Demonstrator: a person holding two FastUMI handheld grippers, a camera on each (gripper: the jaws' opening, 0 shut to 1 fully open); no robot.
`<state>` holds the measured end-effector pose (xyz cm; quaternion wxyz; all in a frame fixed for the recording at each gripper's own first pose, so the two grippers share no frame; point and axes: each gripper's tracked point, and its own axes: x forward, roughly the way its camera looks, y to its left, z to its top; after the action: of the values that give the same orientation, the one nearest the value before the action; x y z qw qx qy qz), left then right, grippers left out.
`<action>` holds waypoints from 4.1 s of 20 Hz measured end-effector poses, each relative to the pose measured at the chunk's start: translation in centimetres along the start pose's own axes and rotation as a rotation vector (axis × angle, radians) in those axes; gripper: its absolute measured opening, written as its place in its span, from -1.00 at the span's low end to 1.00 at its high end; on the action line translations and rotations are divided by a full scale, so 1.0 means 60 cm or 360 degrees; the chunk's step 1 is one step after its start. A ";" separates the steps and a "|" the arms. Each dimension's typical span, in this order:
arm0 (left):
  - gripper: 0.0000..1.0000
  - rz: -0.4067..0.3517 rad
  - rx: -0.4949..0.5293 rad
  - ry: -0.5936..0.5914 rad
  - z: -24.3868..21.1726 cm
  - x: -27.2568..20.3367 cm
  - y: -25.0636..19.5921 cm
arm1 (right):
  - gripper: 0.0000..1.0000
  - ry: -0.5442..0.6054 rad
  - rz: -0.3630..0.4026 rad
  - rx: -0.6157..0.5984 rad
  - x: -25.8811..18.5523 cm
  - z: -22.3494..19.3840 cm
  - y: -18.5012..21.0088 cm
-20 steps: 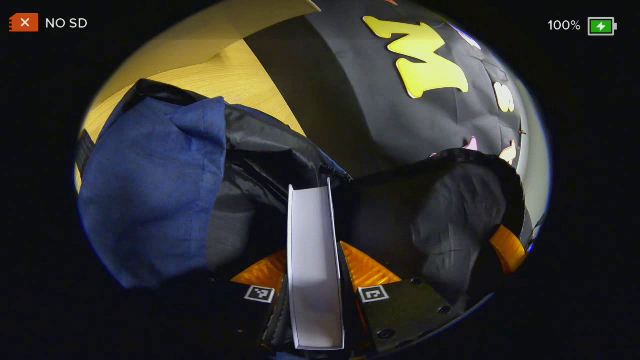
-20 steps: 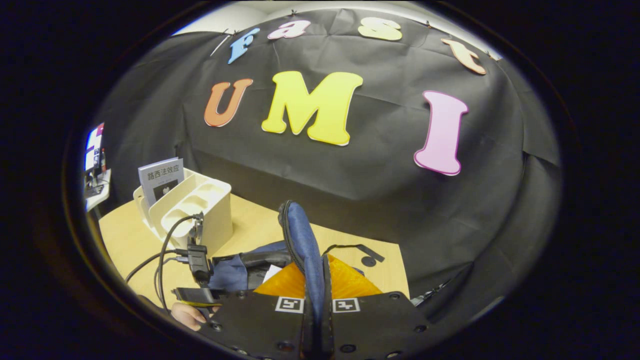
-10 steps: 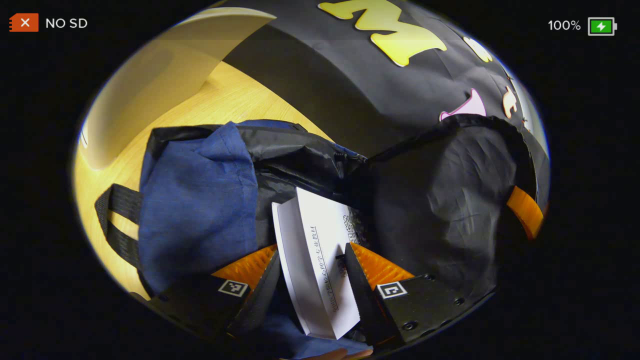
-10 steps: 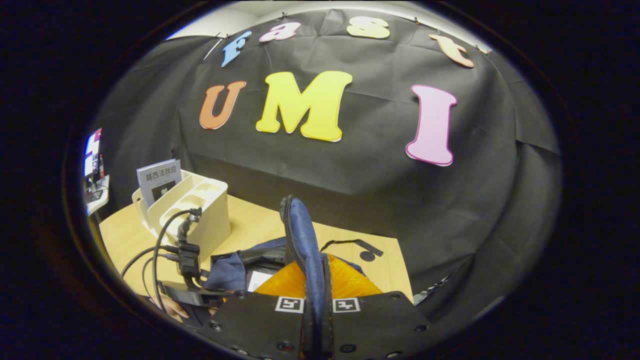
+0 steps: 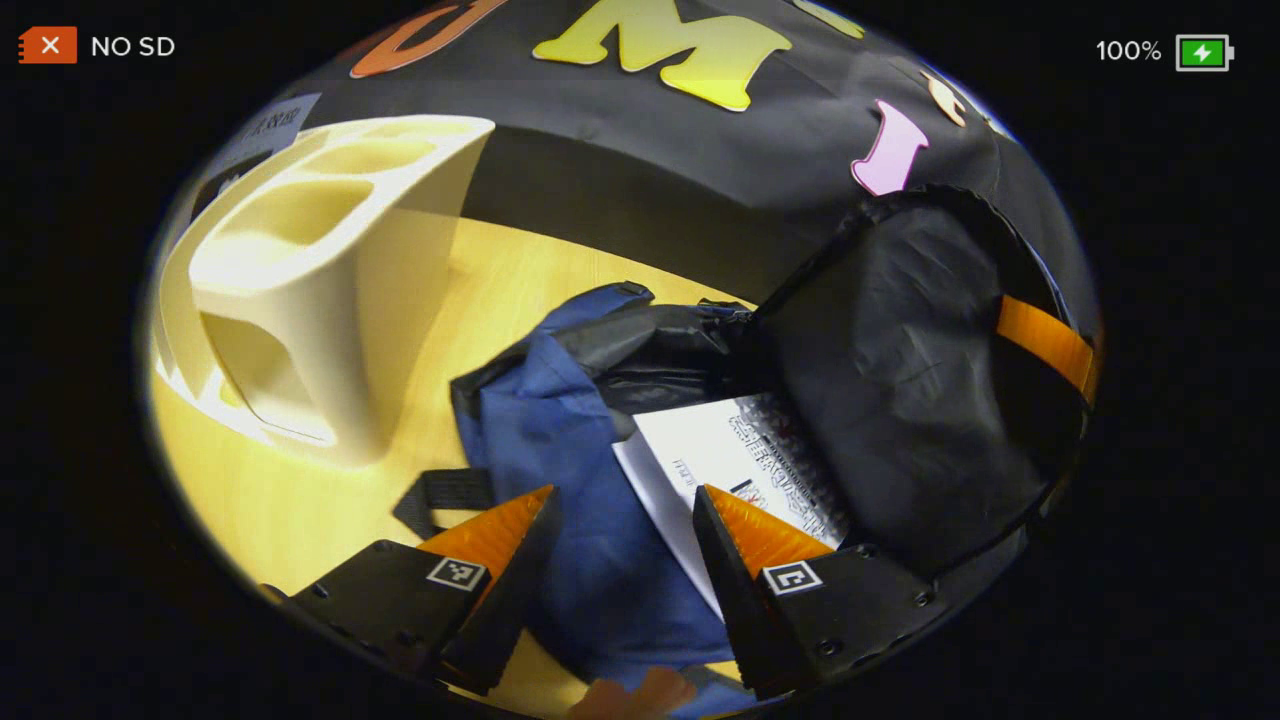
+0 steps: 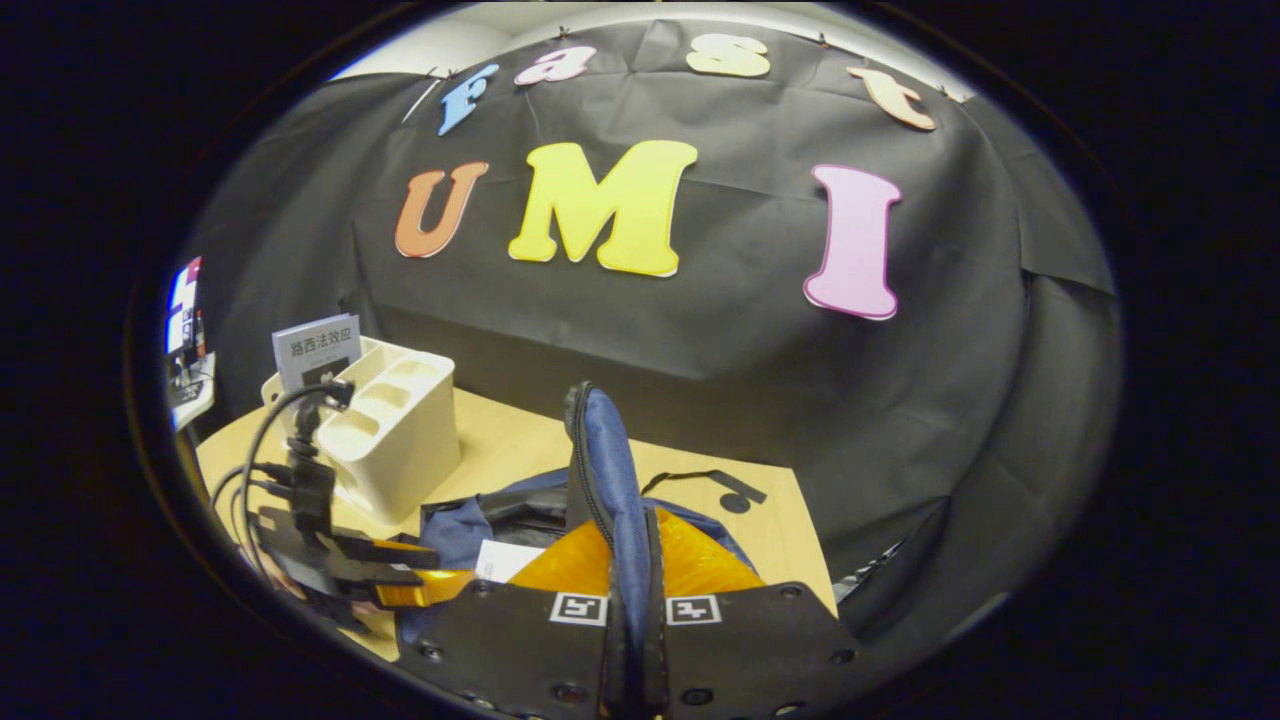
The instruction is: Open the schoolbag, grab two books from the bookshelf and put them into the schoolbag.
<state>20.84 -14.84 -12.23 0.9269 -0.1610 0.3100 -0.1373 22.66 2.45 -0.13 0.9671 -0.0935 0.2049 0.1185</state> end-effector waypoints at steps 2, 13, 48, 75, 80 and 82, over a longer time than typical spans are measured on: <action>0.70 -0.0030 0.0076 -0.0037 0.010 -0.034 0.001 | -0.87 0.0011 0.0013 -0.0013 -0.006 -0.007 0.009; 0.70 0.0295 0.0410 -0.0472 0.172 -0.237 0.155 | -0.87 0.0016 0.0047 0.0126 -0.011 -0.032 0.011; 0.60 0.0910 0.0248 0.0335 0.420 -0.221 0.522 | -0.86 0.0048 0.0237 0.0333 -0.050 -0.104 0.038; -0.08 0.0665 -0.0255 0.0365 0.261 -0.411 0.440 | -0.87 0.0078 0.0261 0.0407 -0.047 -0.126 0.060; -0.08 0.0448 -0.0522 0.0300 0.183 -0.457 0.396 | -0.87 0.0079 0.0262 0.0411 -0.044 -0.132 0.067; -0.09 0.0386 -0.0644 0.0298 0.151 -0.474 0.395 | -0.87 0.0089 0.0257 0.0396 -0.043 -0.136 0.067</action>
<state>8.23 18.77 0.64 0.8527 -0.2915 0.4328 0.0255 16.24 3.95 -6.91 0.9524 0.0406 0.2517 0.1669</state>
